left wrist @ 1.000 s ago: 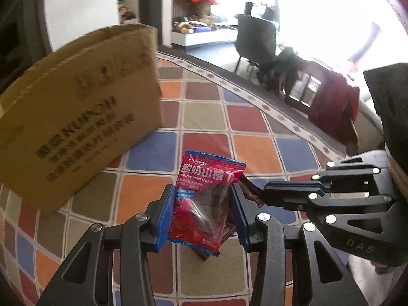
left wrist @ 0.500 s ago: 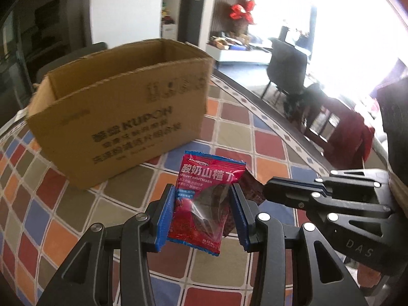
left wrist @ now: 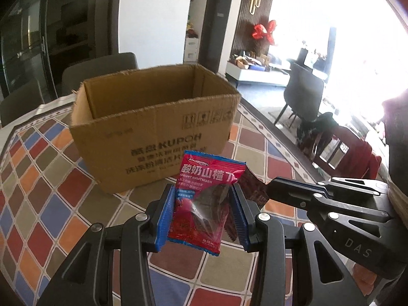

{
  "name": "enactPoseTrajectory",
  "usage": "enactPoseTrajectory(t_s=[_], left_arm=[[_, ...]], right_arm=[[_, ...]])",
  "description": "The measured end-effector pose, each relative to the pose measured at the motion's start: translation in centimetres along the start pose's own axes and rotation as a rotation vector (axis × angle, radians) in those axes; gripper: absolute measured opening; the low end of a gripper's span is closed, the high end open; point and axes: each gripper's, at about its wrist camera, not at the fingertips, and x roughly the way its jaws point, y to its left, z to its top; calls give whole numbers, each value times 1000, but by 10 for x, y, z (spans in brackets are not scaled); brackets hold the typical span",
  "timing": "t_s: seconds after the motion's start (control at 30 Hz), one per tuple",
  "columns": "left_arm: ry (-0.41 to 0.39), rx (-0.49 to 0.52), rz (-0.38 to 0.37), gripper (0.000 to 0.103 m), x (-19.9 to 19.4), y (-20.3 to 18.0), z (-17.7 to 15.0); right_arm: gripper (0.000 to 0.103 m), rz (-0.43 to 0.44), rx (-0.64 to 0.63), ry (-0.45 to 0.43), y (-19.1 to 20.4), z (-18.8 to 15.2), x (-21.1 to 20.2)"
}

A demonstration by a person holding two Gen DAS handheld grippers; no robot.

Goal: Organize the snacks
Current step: 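Carry both wafer packs over the box and open both tools to drop them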

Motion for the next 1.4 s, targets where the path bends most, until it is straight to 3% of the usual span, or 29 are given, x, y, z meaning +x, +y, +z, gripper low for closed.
enactPoseTrajectory(t_s=[0.6, 1.07, 1.4], left_arm=[[-126, -22, 54, 43, -35, 15, 52], [-139, -66, 88, 43, -36, 40, 109], [-140, -64, 128, 43, -29, 57, 134]], right_arm=[[2, 39, -81, -132, 23, 56, -19], [2, 24, -153, -206, 37, 122, -23], [2, 32, -175, -208, 46, 162, -14]])
